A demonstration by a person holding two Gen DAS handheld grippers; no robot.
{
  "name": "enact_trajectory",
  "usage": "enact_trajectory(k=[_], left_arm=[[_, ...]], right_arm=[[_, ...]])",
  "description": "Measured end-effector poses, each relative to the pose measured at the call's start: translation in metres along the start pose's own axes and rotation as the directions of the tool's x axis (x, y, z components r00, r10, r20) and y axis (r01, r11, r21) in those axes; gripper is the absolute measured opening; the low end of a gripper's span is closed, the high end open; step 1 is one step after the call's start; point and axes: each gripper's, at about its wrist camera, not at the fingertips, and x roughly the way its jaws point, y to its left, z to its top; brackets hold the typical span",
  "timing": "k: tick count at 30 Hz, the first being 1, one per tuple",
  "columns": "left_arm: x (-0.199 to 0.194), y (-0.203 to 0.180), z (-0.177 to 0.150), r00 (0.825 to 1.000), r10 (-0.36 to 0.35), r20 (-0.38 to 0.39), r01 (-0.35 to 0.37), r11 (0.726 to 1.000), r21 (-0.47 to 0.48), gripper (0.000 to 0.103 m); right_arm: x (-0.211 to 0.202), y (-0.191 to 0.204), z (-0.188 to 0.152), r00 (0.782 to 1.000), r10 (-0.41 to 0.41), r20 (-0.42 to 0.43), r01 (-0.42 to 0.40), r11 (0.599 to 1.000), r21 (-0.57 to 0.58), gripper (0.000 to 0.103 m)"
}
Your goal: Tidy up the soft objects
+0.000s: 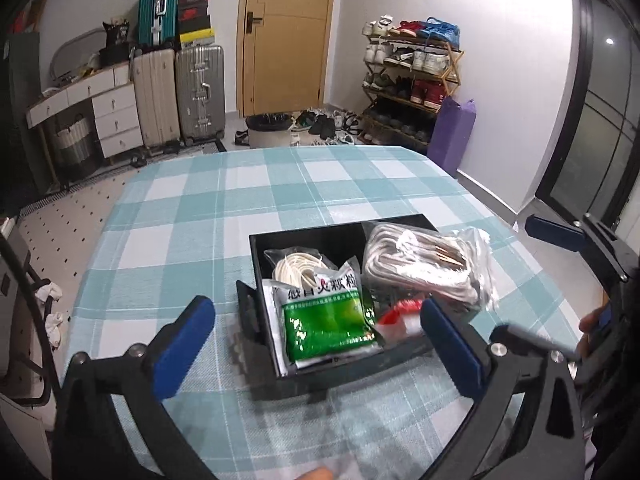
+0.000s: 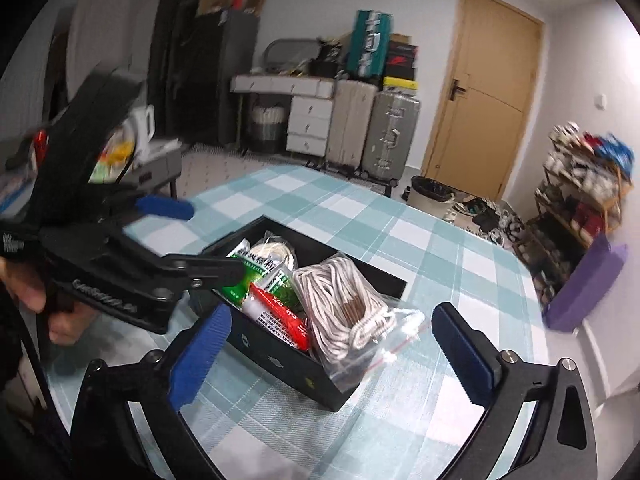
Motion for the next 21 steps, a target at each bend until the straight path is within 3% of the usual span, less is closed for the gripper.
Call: enact_trajectory(k=[6, 11, 21], left_arm=[[-0.015, -0.007, -0.018, 0.999, 0.029, 0.022, -0.03, 0.999, 0.012, 0.103], [-0.022, -0.014, -0.034, 0.994, 0.097, 0.042, -0.099, 0.994, 0.042, 0.103], [-0.02, -0.008, -0.054, 0.992, 0.101, 0.075, -0.101, 0.995, -0.01, 0.103]], right_arm=[[-0.013, -0.005, -0.015, 0.998, -0.013, 0.054, 0.006, 0.992, 0.128, 0.103], [-0.013, -0.001, -0.026, 0.998, -0.018, 0.065, 0.006, 0.984, 0.176, 0.103], [-0.007, 0.003, -0.041, 0.996, -0.022, 0.082, 0.003, 0.974, 0.225, 0.103]])
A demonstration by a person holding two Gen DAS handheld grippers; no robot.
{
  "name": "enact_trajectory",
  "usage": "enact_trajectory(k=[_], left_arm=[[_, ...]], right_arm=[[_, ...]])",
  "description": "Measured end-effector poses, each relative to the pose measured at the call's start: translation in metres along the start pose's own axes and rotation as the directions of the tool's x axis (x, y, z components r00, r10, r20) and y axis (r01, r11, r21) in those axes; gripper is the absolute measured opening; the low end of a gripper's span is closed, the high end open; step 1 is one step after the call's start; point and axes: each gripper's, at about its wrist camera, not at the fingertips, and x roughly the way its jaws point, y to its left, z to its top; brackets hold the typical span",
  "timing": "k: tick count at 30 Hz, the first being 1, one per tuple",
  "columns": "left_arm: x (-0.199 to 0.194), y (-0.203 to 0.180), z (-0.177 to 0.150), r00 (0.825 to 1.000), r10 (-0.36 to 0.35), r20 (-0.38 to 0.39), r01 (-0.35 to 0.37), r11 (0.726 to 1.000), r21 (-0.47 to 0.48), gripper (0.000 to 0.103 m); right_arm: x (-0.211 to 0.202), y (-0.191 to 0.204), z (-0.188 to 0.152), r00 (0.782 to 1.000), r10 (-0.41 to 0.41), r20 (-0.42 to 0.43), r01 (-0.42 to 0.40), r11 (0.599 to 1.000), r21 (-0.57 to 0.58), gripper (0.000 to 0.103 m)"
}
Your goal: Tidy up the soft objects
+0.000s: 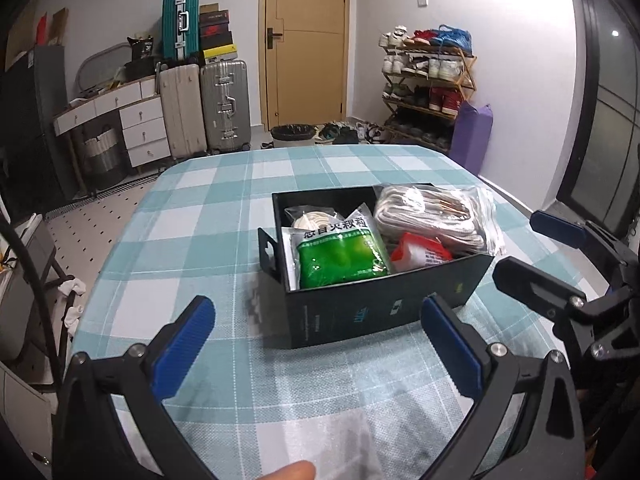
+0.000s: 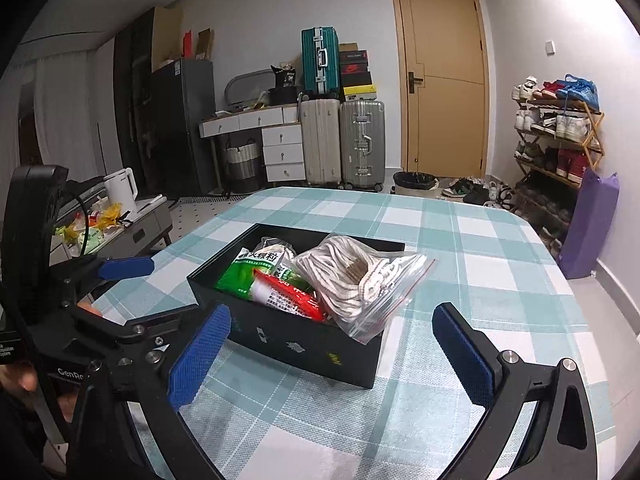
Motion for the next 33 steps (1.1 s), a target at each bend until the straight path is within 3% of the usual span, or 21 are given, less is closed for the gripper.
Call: enact_trajectory(k=[10, 33], left_arm=[[0.002, 0.003, -0.004, 0.998, 0.007, 0.066, -0.005, 1.0, -0.027, 0.103], [0.005, -0.007, -0.013, 0.996, 0.019, 0.083, -0.019, 1.0, 0.004, 0.103]], right_arm=[[0.003, -0.008, -0.007, 1.0, -0.01, 0.011, 0.01, 1.0, -0.01, 0.103], [-0.005, -0.006, -0.019, 0.998, -0.019, 0.062, 0.02, 1.0, -0.014, 0.103]])
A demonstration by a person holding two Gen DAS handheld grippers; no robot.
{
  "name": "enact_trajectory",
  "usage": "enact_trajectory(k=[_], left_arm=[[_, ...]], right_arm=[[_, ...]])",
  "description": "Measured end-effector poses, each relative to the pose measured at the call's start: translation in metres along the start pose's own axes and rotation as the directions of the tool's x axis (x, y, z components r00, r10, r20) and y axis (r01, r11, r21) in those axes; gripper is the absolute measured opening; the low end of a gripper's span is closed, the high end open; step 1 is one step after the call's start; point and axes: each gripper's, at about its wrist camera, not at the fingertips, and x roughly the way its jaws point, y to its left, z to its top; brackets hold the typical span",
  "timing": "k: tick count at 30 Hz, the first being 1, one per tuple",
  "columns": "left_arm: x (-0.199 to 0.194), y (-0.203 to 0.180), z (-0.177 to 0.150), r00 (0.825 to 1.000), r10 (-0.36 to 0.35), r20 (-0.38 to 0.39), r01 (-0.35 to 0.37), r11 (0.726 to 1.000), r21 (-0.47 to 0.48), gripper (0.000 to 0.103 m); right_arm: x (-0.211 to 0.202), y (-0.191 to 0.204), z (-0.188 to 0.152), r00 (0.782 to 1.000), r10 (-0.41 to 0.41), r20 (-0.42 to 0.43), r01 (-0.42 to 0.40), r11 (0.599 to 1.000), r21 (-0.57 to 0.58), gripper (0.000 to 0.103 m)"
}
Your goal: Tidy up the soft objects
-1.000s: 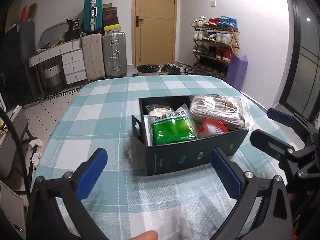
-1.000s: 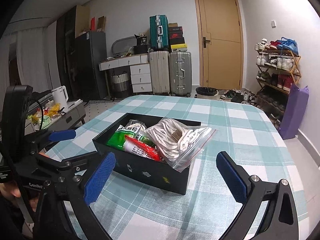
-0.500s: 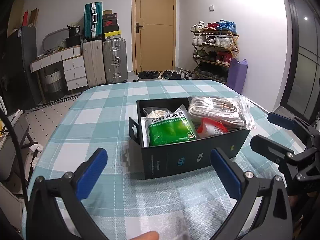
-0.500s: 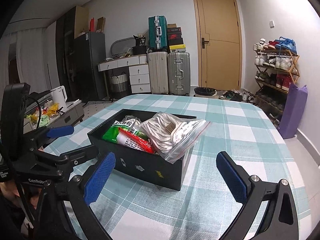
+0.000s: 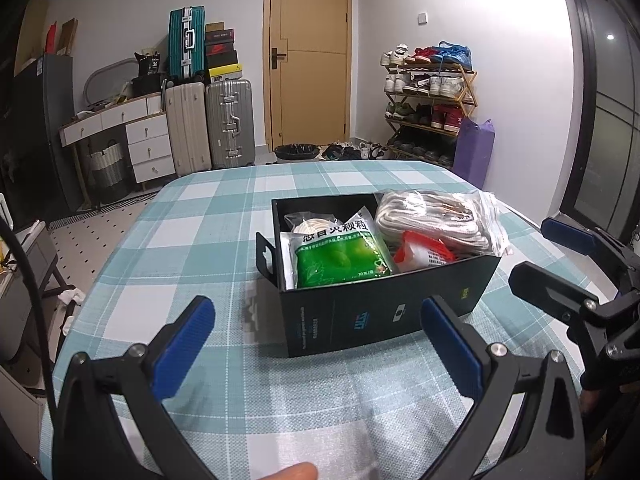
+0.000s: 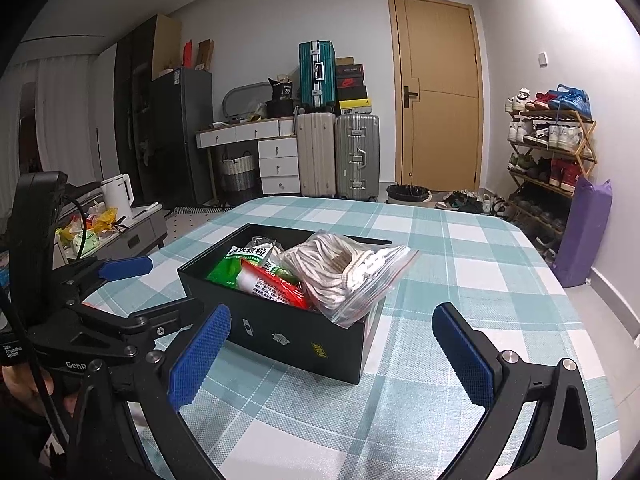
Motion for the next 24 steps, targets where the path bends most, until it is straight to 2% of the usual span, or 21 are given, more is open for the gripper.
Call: enact_trajectory(k=[24], left_arm=[[-0.0016, -0.0007, -0.0002, 1.0, 0.008, 0.019, -0.008, 1.0, -0.002, 0.103]], right_arm=[[-0.0073, 0.003, 0.0001, 0.999, -0.02, 0.035, 0.021, 1.0, -0.016, 0.103]])
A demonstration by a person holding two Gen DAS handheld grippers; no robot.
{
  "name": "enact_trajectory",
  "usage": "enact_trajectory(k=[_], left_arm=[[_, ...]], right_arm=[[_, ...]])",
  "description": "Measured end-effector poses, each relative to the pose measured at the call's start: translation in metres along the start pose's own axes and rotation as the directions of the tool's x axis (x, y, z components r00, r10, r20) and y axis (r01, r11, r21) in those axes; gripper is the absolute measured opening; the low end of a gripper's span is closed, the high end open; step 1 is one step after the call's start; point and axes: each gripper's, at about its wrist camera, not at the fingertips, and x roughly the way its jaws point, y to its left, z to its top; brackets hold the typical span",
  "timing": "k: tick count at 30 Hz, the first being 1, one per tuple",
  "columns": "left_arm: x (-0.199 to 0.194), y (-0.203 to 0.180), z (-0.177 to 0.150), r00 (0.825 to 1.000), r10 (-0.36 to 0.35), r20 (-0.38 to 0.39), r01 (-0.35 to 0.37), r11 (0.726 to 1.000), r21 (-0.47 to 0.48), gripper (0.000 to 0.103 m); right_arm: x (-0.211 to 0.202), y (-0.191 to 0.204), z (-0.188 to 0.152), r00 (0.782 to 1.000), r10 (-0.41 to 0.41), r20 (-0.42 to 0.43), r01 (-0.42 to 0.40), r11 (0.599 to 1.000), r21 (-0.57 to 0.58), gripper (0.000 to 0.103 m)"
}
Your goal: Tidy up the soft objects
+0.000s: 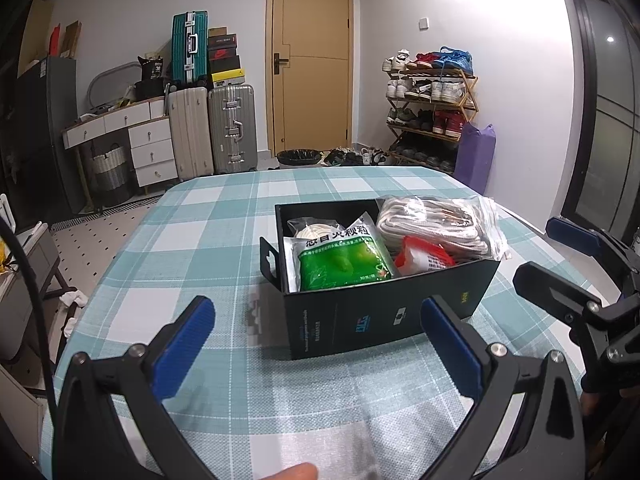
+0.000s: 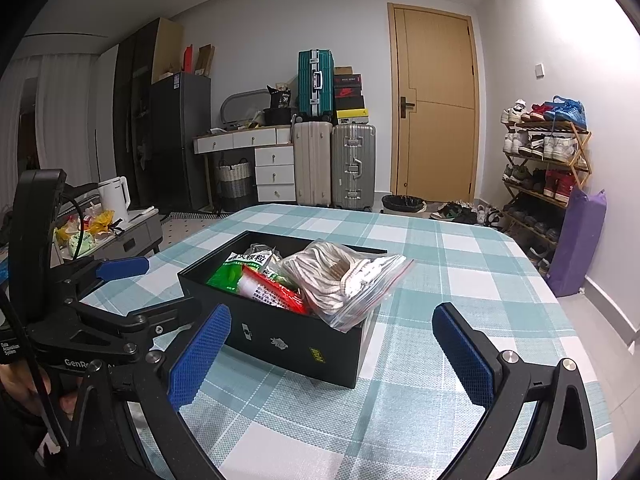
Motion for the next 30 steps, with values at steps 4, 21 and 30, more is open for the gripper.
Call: enact_trajectory(k=[4, 21, 30], left_arm=[[0.0, -0.0003, -0.0005, 1.0, -0.001, 0.0, 0.001, 1.0, -0.001, 0.103], [-0.0001, -0.0004, -0.0015, 1.0, 0.001, -0.001, -0.001, 1.0, 0.003, 0.103], [-0.0008, -0.0003, -0.002, 1.0, 0.004, -0.002, -0.004, 1.0, 0.003, 0.103]], right_arm=[[0.0002, 0.0, 0.0, 1.0, -0.001, 0.0, 0.001, 1.0, 0.0, 0.103], [-0.0003, 0.0005, 0.0, 1.0, 0.0, -0.002, 0.0, 1.0, 0.001, 0.103], [0.0001, 0.0011, 0.0001, 1.0, 0.0, -0.006, 0.0, 1.0, 0.0, 0.103]])
